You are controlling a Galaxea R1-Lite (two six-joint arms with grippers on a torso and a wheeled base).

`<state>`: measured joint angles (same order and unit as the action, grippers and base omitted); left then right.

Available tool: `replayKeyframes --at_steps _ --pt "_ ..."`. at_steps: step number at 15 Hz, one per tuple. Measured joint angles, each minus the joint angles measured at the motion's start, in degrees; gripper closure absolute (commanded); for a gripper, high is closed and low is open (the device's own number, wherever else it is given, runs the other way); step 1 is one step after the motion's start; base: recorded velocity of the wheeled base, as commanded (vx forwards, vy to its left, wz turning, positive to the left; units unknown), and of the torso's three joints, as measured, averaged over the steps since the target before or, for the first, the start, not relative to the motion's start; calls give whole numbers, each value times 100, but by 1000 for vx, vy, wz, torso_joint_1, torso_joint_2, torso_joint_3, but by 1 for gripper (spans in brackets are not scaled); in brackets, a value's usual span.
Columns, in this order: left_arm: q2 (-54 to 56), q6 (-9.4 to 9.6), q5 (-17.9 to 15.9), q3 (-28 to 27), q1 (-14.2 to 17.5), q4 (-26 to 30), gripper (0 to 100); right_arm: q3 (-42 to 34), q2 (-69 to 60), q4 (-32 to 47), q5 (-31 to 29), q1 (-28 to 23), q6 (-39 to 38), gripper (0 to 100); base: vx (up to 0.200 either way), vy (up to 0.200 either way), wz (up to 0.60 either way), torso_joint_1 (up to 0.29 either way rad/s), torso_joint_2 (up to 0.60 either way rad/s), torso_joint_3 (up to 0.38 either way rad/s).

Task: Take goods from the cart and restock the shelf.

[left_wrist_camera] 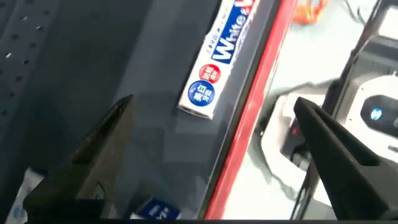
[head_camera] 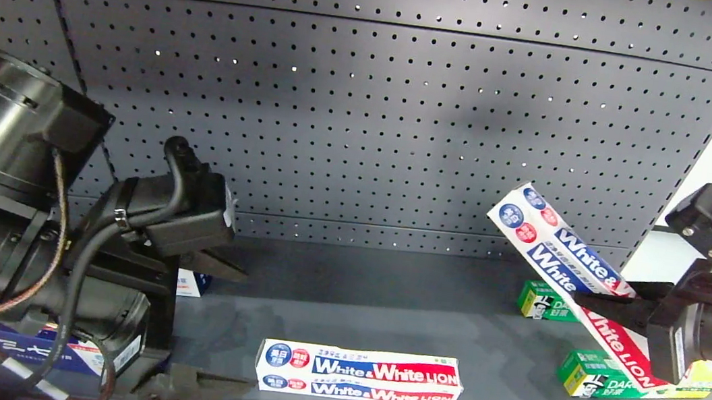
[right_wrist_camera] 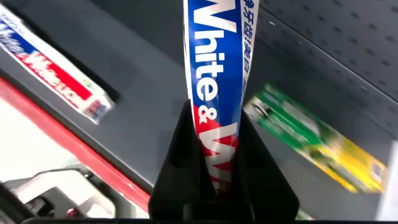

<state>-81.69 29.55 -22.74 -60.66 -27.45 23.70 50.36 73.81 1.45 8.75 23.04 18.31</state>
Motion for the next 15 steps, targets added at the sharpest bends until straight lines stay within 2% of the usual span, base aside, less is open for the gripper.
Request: replayKeyframes --at_steps 3,5,9,15 --pt "252 -383 11 179 28 -479 0 325 405 18 356 195 62 100 0 0 0 0 0 0" --pt "402 -497 16 335 28 -580 0 558 711 13 594 297 216 100 0 0 0 0 0 0" --pt "601 -514 7 599 37 -597 0 986 1340 -1 800 479 394 100 0 0 0 0 0 0" --pt "697 -522 0 650 61 -602 0 1865 2310 216 1267 730 846 100 0 0 0 0 0 0"
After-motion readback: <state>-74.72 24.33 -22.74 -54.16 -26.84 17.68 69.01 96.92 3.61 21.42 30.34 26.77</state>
